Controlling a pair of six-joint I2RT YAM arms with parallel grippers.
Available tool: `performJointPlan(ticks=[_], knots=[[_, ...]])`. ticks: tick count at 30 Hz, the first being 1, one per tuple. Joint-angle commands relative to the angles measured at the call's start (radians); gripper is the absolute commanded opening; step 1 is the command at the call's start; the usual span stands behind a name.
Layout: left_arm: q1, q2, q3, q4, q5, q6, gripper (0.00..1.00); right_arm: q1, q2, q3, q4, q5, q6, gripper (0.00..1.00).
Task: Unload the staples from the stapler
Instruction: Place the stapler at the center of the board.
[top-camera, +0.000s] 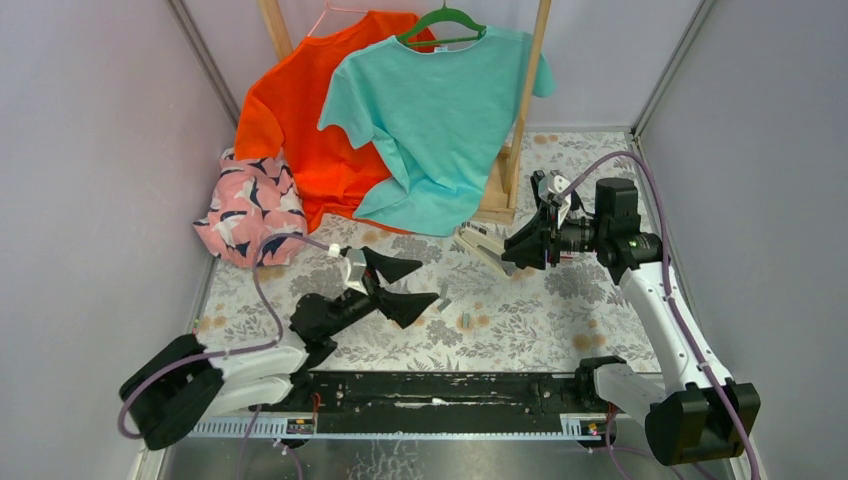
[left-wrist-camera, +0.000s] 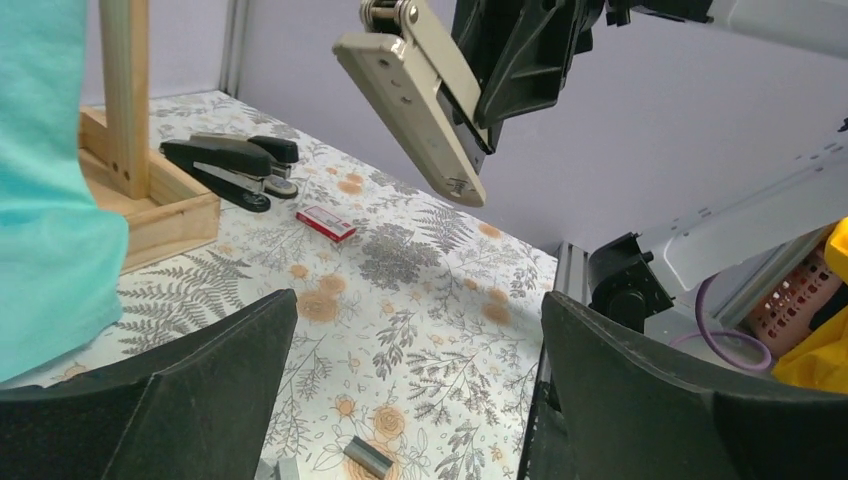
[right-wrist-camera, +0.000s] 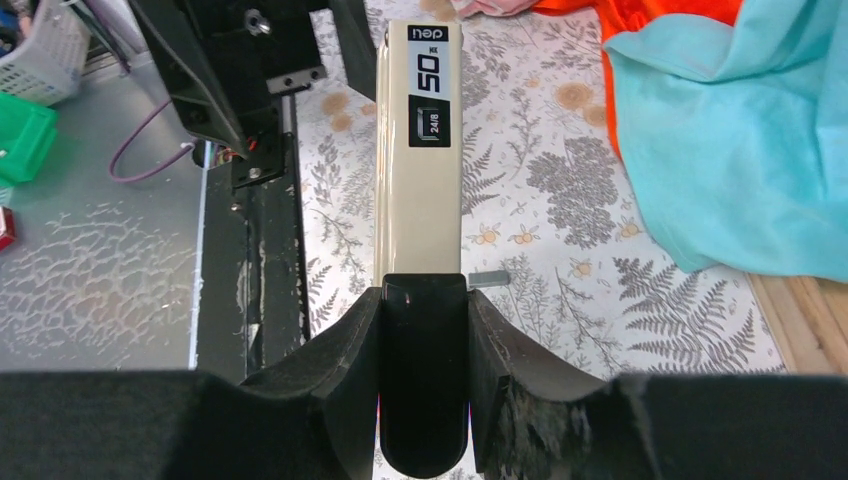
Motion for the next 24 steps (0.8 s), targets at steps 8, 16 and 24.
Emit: performJointPlan(ticks=[8,16,24], knots=[[0.005,-0.431,-0.067,-0.463,-0.126,0.088,1.0,-0.034,-0.064,0.015,0.156,0.103,0.116,0.0],[0.005,-0.395,-0.091,-0.446,-0.128,0.071,1.0,-0.096,-0.082,-0.007,0.213,0.163,0.181,0.0],[0.005,-0.334,-0.088,-0.408,-0.118,0.057,1.0,-0.139,-0.132,-0.072,0.358,0.321,0.305,0.0]])
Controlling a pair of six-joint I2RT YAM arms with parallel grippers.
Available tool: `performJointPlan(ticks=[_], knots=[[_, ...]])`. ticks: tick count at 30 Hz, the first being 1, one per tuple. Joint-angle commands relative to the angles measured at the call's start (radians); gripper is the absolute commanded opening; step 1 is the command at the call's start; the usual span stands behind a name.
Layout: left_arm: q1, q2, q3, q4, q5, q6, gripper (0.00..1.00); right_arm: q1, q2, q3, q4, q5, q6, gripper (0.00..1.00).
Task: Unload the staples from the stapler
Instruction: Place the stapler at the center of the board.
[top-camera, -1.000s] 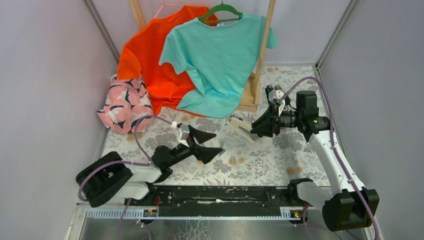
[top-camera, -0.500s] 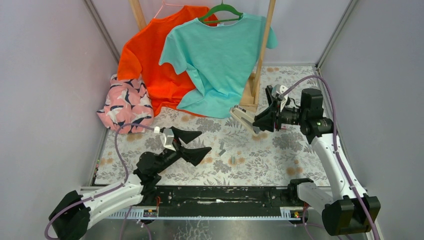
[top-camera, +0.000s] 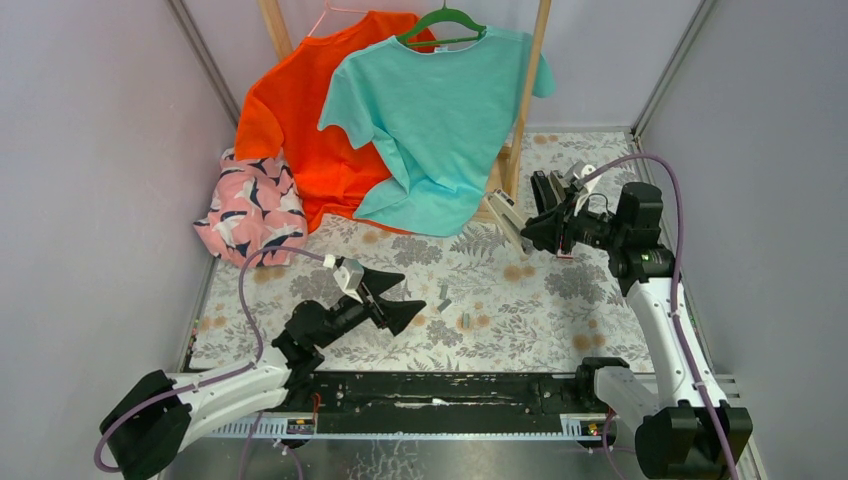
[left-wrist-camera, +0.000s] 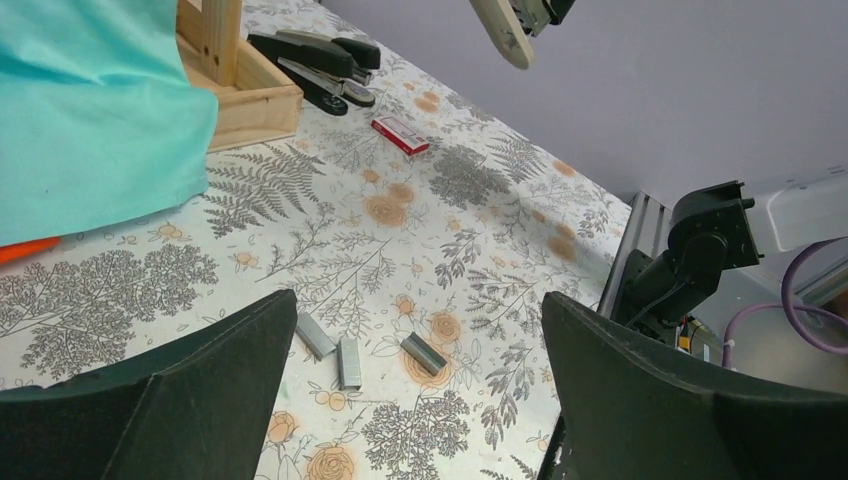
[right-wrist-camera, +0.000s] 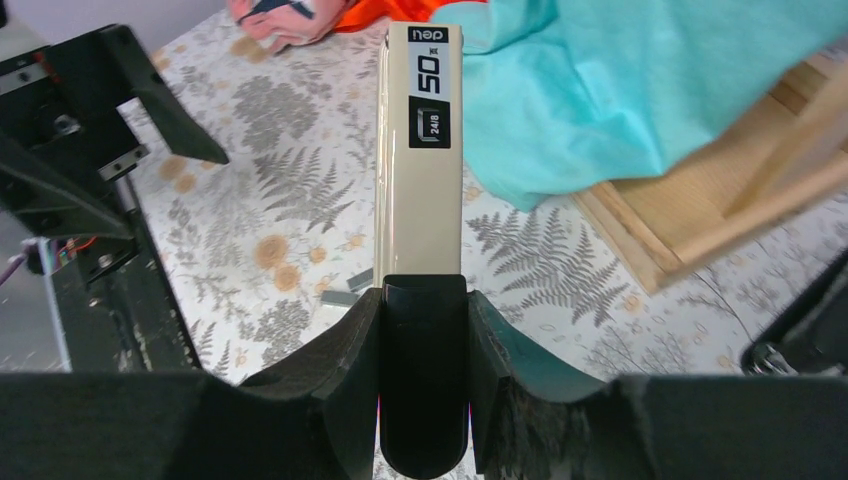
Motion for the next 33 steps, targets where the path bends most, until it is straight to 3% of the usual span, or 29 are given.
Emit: performJointPlan(ticks=[1,16,23,33], knots=[[0.005,0.01,-0.003,0.044,-0.008,-0.002,1.0,-0.021,-0.066,-0.02,0.194,0.102,0.108,0.0],[0.005,0.011,-0.008,0.04,-0.014,-0.002,1.0,-0.037,-0.087,-0.094,0.356,0.619,0.301,0.01],[0.005,0.013,-0.007,0.042,-0.017,-0.001,1.0,-0.065,0.035,-0.018,0.341,0.818,0.206,0.03],[0.006,0.018,-0.007,0.049,-0.018,-0.002,1.0,-0.202,0.3,0.159,0.297,0.905,0.068,0.05]])
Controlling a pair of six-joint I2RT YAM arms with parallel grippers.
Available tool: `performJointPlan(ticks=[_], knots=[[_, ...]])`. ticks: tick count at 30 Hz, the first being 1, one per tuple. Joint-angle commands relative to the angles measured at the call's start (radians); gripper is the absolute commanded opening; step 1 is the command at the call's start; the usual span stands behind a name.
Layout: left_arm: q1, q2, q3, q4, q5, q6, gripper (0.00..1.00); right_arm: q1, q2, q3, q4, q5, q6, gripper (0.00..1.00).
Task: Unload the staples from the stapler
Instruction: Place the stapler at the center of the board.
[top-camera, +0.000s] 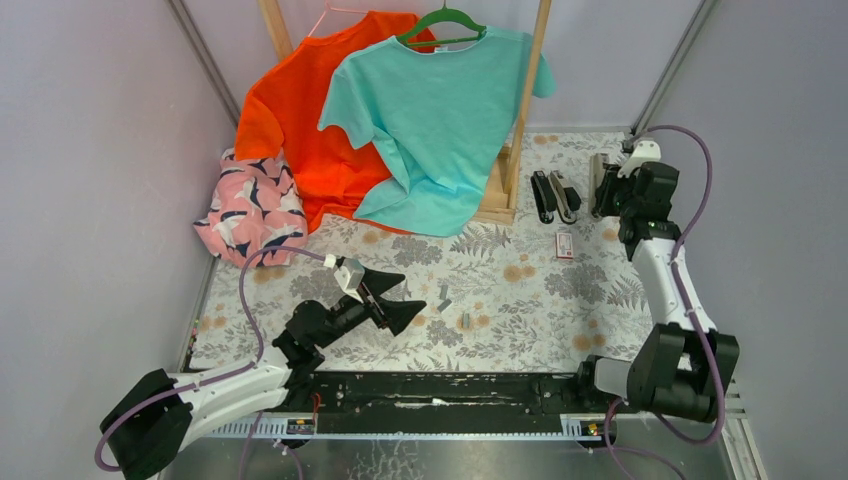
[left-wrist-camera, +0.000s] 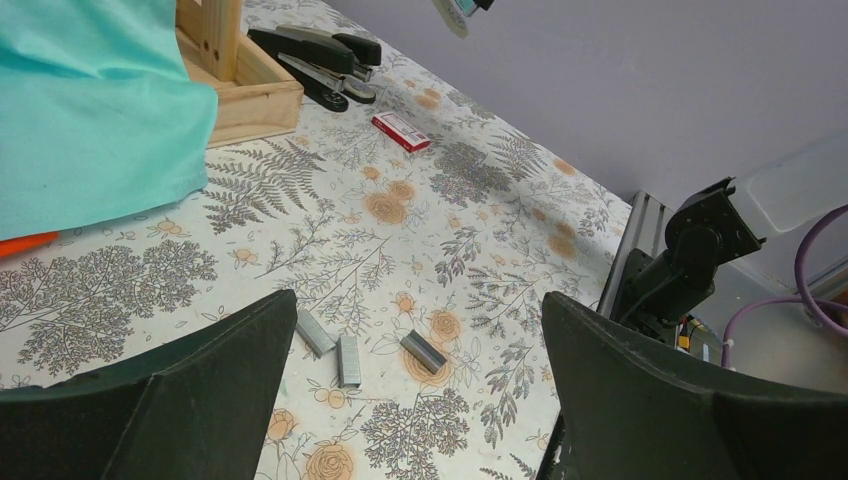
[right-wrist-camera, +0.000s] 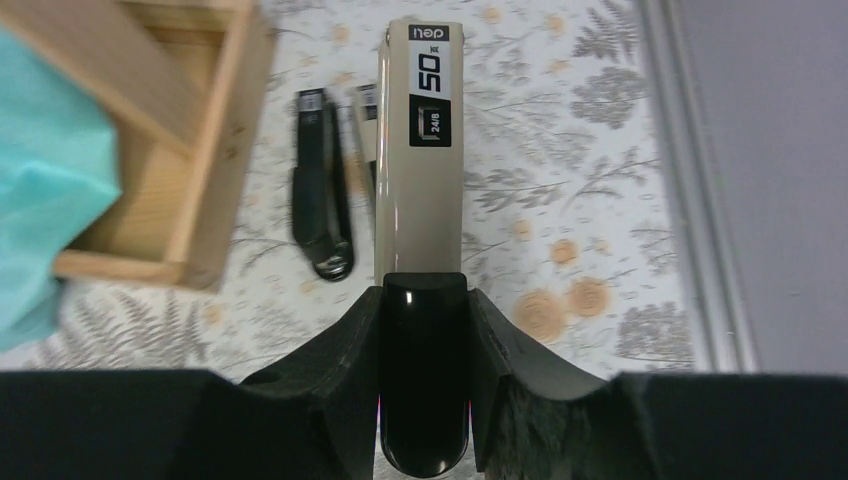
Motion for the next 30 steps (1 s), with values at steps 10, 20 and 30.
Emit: performJointPlan(ticks=[10,20,30], knots=[[0.006,0.036,-0.004,0.074,-0.006,-0.007,1.0,-0.04,0.329,0.323,-0.048,0.054,-0.165,0.09],[0.005,0.034,-0.004,0.074,-0.009,-0.011,1.0,-0.04,0.526,0.433,-0.128,0.053,-0.204,0.16],[0.005,0.04,-0.002,0.077,-0.006,-0.017,1.0,-0.039,0.647,0.456,-0.119,0.107,-0.224,0.24]])
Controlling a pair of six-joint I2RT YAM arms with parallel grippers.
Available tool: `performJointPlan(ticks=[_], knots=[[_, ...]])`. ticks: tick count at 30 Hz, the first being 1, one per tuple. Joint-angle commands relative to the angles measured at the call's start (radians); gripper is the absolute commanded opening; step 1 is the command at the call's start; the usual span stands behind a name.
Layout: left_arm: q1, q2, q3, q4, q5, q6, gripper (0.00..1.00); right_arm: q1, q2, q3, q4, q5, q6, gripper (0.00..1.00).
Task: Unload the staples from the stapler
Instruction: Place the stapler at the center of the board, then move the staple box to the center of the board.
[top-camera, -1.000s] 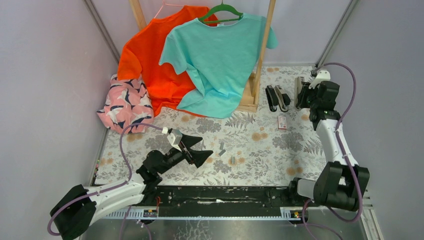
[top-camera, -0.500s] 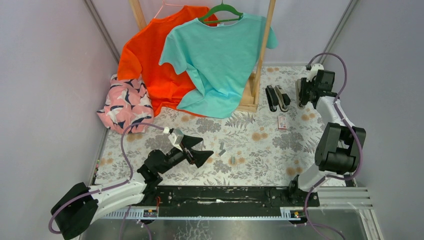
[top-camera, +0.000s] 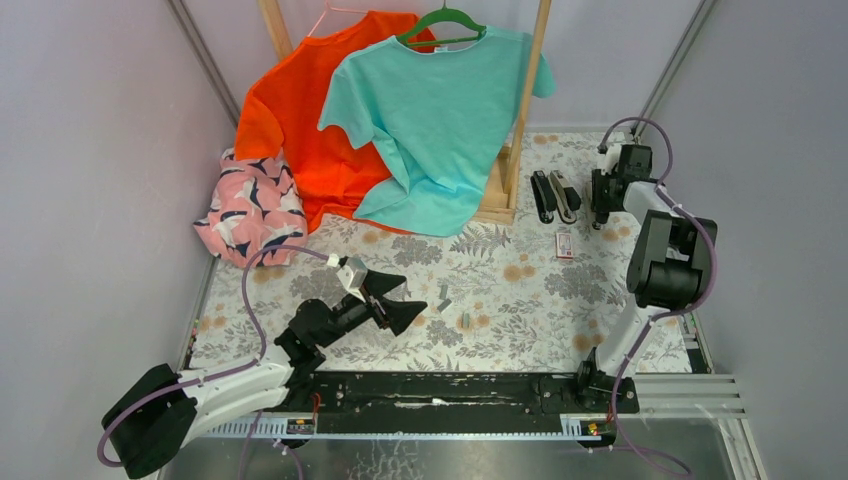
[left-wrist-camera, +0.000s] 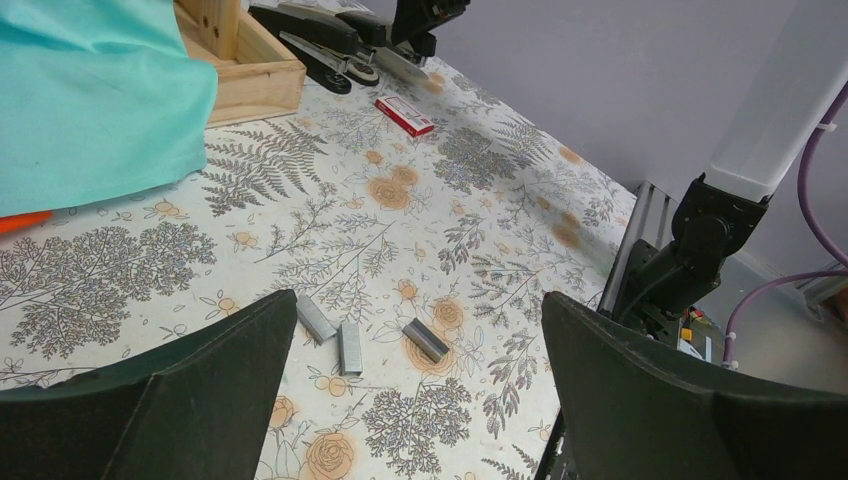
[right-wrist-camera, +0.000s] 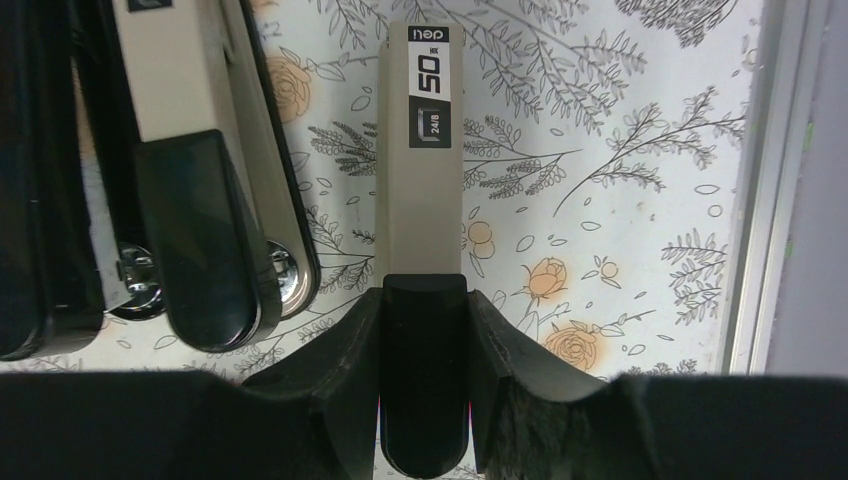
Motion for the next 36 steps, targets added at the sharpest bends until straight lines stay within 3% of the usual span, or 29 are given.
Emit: performJointPlan(ticks=[1,3,7,10,17,26,36], knots=[[0.005,-0.001,-0.003,0.068,-0.007,-0.007,1.0,0.003,0.003,0.067,0.055,0.032,-0.021,0.26],[0.006,-0.003,-0.001,0.066,-0.007,-0.007,1.0,0.003,0.016,0.078,0.043,0.03,-0.023,0.33],[0.006,-0.006,-0.001,0.065,-0.003,-0.013,1.0,0.003,0.022,0.102,-0.007,0.012,-0.024,0.62],[0.006,-0.01,0.0,0.067,0.004,-0.021,1.0,0.002,-0.015,0.096,-0.019,0.001,-0.024,0.72],[0.005,-0.028,0.0,0.118,0.039,-0.085,1.0,0.002,-0.226,-0.002,0.013,-0.074,-0.013,0.73],[0.007,-0.016,0.011,0.141,-0.023,-0.234,1.0,0.002,-0.53,-0.151,-0.102,-0.659,-0.13,0.78],[0.008,0.004,-0.01,0.215,-0.006,-0.268,1.0,0.002,-0.658,-0.208,-0.183,-0.877,-0.189,0.78]])
